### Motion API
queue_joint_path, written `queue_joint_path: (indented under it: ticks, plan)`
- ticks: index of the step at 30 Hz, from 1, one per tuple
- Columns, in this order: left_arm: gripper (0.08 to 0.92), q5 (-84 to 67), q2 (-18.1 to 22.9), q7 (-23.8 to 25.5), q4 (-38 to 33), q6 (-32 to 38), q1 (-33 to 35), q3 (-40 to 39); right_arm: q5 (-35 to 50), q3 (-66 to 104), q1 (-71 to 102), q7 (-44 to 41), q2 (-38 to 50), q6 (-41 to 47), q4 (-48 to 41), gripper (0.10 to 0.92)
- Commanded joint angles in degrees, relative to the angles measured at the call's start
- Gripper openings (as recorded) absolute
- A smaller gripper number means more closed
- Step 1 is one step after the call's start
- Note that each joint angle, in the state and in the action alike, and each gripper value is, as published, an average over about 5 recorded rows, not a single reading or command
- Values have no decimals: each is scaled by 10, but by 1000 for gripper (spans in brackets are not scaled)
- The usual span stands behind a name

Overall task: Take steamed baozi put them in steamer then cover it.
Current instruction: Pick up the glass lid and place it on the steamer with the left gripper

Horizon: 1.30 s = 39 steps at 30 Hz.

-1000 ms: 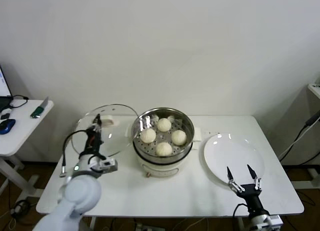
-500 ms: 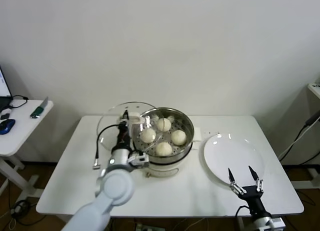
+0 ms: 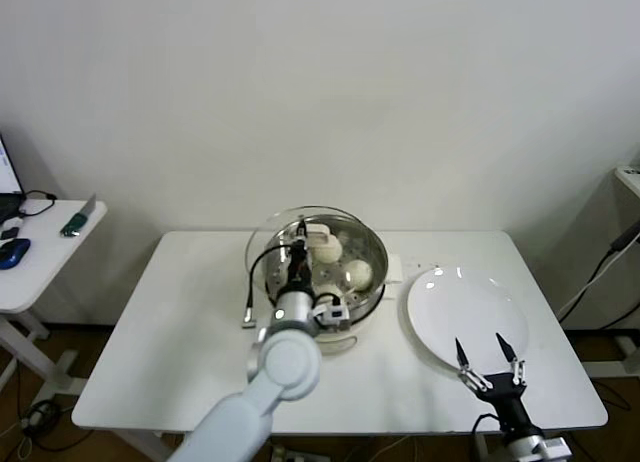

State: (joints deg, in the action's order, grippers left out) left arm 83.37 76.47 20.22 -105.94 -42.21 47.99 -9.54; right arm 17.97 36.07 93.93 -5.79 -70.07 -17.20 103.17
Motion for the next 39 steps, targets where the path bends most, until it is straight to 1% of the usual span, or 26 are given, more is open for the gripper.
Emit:
queue_joint_path:
  ticks: [1,5,12,22,39]
  plan:
    - [136,5,59,-9,45,-28,-19,-18,-1,-1,2,-2,-3,-2,0,823]
    - [136,-1,75,-24,58,-28,-21,-14,0,0,6,-3,-5,-6,1,823]
    - [136,0,91,-48,74,-28,-7,-11,0,2,7,-4,-6,-9,0,823]
    - [136,-11,73,-68,89,-28,1,3,0,4,7,-4,-7,-11,-1,823]
    - [136,-39,69,-109,107,-28,8,6,-2,7,3,-4,-5,-11,2,823]
